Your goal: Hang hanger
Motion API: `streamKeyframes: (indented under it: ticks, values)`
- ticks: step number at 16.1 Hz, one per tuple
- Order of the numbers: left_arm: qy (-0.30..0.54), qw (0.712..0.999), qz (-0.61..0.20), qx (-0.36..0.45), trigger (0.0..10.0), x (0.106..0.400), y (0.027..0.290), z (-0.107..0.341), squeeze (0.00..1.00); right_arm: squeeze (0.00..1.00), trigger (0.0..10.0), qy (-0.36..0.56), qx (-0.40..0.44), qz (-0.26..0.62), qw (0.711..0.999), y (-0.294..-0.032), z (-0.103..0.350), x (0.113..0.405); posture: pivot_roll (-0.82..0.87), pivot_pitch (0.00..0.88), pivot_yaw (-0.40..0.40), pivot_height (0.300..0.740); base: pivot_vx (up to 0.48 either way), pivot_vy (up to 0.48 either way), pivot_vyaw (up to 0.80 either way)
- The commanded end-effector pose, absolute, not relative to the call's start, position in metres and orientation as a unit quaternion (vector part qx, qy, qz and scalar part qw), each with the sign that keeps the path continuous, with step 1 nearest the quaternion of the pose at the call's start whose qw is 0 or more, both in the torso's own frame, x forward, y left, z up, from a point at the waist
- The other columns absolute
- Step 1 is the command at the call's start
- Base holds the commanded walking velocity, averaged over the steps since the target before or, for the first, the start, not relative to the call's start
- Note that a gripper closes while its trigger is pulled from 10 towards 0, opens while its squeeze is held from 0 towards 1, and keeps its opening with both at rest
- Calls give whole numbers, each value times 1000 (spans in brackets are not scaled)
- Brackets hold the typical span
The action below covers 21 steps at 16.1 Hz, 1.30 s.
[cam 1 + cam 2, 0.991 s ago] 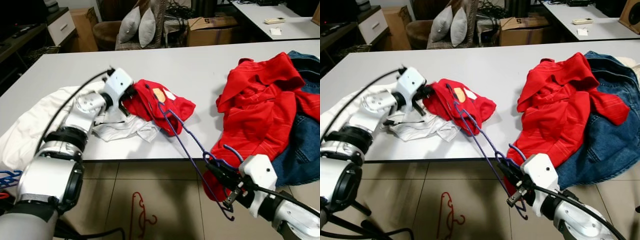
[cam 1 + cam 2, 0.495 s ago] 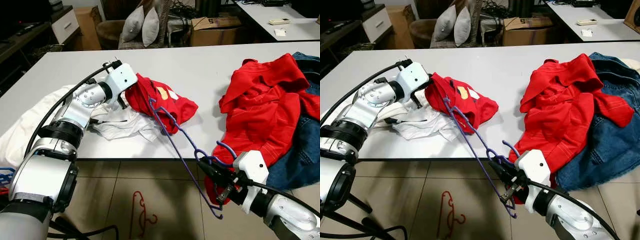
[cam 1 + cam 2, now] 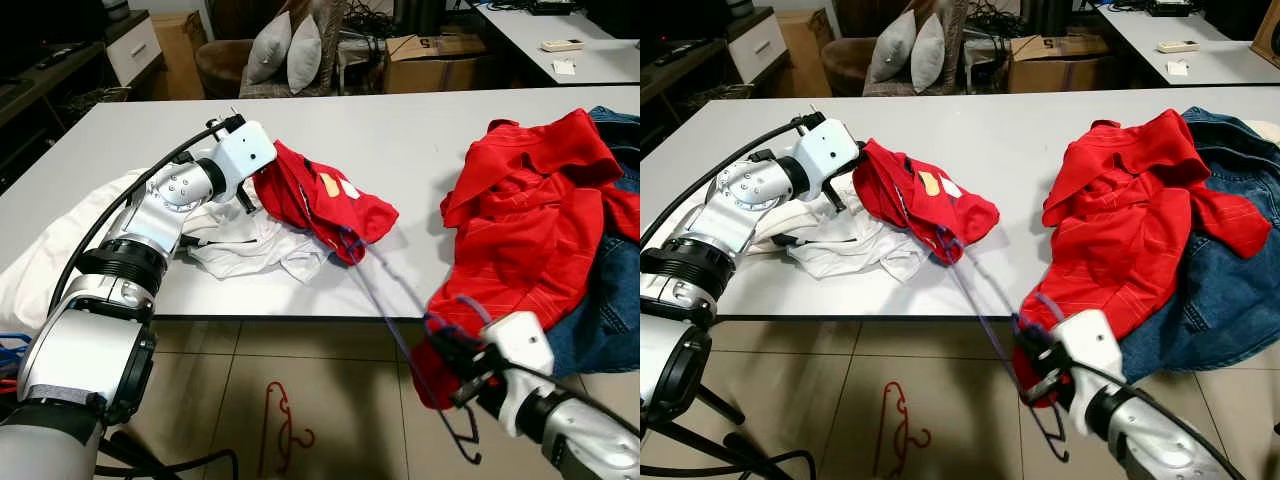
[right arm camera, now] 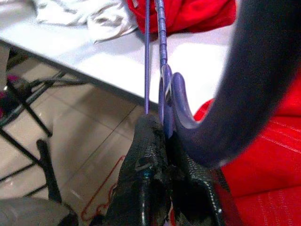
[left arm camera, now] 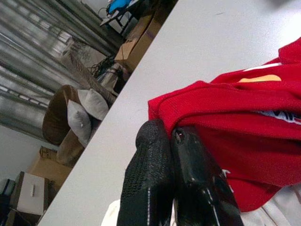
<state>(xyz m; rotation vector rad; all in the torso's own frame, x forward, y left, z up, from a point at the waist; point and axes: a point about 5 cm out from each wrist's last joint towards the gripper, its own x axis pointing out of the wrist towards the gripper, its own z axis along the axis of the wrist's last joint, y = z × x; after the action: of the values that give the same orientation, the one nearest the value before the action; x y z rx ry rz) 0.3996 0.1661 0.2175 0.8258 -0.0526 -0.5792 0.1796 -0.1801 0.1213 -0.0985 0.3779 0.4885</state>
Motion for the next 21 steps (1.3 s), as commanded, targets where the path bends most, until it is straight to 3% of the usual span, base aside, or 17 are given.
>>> streamKeyframes:
  ticks: [1,4,5,6,7,10,14,21]
  values:
    - [-40,876,-273,395,0,401,166,230,0,0,10000,175,-40,232,956,-182,126,180,-109,0,93,740,0,0,0]
    - [-44,878,-273,391,0,401,164,231,0,0,10000,147,-12,263,954,-174,136,177,-111,0,91,740,0,0,0]
    - [-47,878,-272,392,0,401,164,232,0,0,10000,144,-6,244,959,-179,137,179,-114,0,91,740,0,0,0]
    - [-52,878,-268,393,0,402,164,236,0,0,10000,126,-2,155,980,-202,140,191,-116,0,93,740,0,0,0]
    - [-54,878,-268,393,0,402,164,237,0,0,10000,120,5,144,982,-206,142,193,-115,0,92,740,0,0,0]
    - [-57,880,-266,390,0,402,164,239,0,0,10000,100,34,214,971,-197,153,187,-111,0,89,740,0,0,0]
    - [-60,880,-276,382,0,402,153,234,0,0,10000,131,54,357,923,-176,151,166,-107,0,85,740,0,0,0]
    - [-113,872,-276,387,0,399,153,265,0,0,10000,133,55,294,945,-170,139,196,-92,0,91,740,0,0,0]
